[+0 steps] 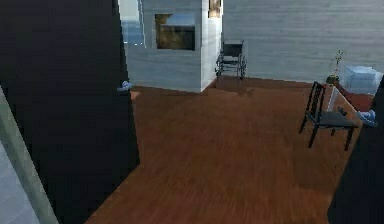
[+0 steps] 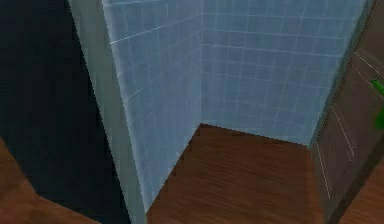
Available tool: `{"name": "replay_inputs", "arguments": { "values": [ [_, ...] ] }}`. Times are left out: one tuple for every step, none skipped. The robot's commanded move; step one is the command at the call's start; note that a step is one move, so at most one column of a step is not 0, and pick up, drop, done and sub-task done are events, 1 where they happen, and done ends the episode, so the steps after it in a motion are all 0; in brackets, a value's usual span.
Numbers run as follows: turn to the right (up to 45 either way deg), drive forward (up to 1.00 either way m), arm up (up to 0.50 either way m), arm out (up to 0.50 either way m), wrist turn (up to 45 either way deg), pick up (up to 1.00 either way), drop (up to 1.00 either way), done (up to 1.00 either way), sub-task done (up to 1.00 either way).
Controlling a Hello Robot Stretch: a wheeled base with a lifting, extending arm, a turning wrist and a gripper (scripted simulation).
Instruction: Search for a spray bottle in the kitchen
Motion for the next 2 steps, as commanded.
{"name": "replay_inputs", "arguments": {
  "values": [
    [21.0, 0.0, 0.0, 0.0, 0.0, 0.0, 0.0, 0.0, 0.0],
    [0.0, 1.0, 0.0, 0.0, 0.0, 0.0, 0.0, 0.0, 0.0]
  ]
}}
